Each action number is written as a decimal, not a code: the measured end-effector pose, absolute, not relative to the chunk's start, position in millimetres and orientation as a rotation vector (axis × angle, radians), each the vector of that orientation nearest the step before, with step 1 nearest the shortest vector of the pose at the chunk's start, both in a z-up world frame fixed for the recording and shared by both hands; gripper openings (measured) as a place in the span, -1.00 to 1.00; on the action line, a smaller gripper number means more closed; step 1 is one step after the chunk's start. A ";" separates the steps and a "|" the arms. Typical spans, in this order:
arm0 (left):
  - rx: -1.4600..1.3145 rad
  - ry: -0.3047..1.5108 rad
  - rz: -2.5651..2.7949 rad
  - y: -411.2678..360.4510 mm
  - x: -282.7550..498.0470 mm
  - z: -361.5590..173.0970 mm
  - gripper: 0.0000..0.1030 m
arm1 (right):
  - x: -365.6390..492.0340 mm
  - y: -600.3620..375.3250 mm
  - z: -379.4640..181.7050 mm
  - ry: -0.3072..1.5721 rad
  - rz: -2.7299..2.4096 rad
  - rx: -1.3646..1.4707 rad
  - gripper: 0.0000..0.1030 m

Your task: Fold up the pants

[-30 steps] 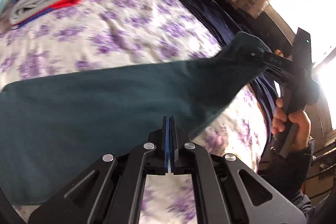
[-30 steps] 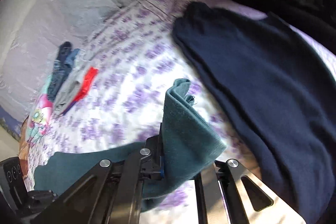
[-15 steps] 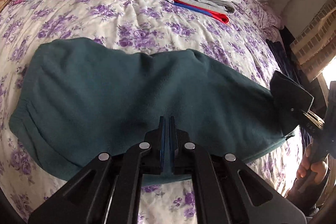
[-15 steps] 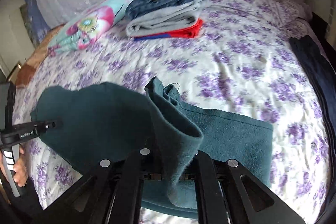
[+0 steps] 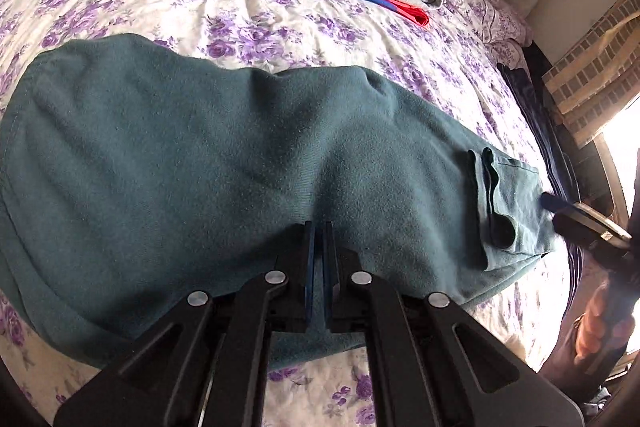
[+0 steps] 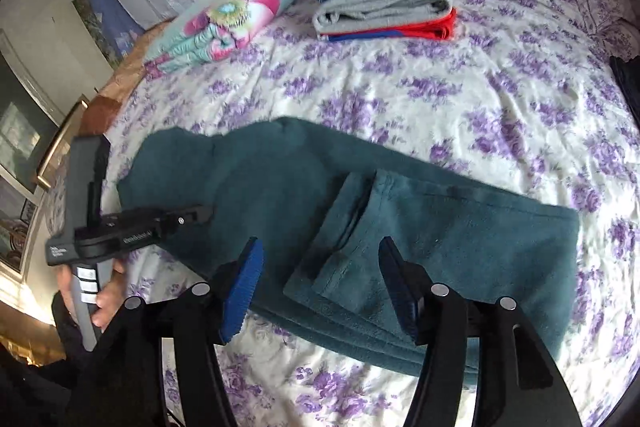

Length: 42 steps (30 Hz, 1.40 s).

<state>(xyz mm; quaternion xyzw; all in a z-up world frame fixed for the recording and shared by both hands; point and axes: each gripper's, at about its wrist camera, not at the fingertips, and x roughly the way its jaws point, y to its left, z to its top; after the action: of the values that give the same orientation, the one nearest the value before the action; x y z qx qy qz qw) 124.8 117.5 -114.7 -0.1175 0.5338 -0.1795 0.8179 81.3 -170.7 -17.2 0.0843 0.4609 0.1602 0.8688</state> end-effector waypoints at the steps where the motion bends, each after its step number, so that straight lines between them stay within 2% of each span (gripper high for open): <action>1: -0.249 1.137 -0.382 117.4 124.7 -114.8 -0.98 | 80.5 -174.9 -12.1 0.934 0.303 0.158 -0.06; 2: -0.249 1.138 -0.382 117.5 124.9 -114.9 -0.98 | 80.3 -177.3 -11.1 0.911 0.254 0.121 -0.29; 3: -0.245 1.137 -0.380 116.9 124.4 -115.0 -0.98 | 83.2 -179.2 -14.6 0.916 0.223 0.109 -0.72; 4: -0.241 1.136 -0.379 116.5 124.3 -114.8 -0.98 | 87.7 -180.9 -20.7 0.934 0.221 0.124 -0.78; 11: -0.230 1.133 -0.376 115.6 123.6 -114.3 -0.97 | 121.7 -174.1 -85.9 1.074 0.204 0.182 -0.79; 15: -0.219 1.135 -0.376 114.9 124.2 -115.4 -0.97 | 124.0 -175.3 -89.1 1.078 0.214 0.198 -0.84; 22: -0.226 1.089 -0.382 117.5 119.1 -107.4 -0.95 | 91.2 -173.3 -64.5 1.030 0.277 0.269 -0.69; 23: -0.224 1.067 -0.383 118.1 111.3 -101.4 -0.95 | 81.7 -172.9 -58.8 1.012 0.290 0.277 -0.64; 24: -0.219 1.042 -0.389 118.7 102.3 -95.0 -0.95 | 72.3 -175.4 -55.0 0.996 0.304 0.284 -0.50; 25: -0.211 1.008 -0.395 120.3 89.6 -87.0 -0.80 | 65.3 -177.7 -52.6 0.984 0.313 0.290 -0.39; 26: -0.207 0.986 -0.392 123.0 79.2 -81.3 -0.19 | 56.1 -180.6 -50.7 0.974 0.325 0.299 -0.37; 28: -0.225 0.934 -0.352 134.3 58.7 -70.5 0.66 | 45.6 -185.9 -49.2 0.969 0.346 0.327 -0.35; 31: -0.275 0.893 -0.301 160.6 34.5 -58.0 0.68 | 32.3 -193.7 -49.4 0.965 0.389 0.387 -0.25; 36: -0.359 0.911 -0.140 204.6 13.6 -52.4 0.68 | 14.0 -200.9 -48.0 0.928 0.428 0.418 -0.21; 42: -0.612 0.999 -0.138 238.2 18.0 -80.1 0.68 | 3.1 -209.5 -55.0 0.927 0.424 0.457 -0.21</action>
<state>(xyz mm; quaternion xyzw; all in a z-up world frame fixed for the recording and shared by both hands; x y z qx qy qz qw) 18.0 238.2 -80.1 -0.2886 0.4709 -0.0649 0.8311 3.1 -209.5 -55.0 0.2166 0.4397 0.2011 0.8481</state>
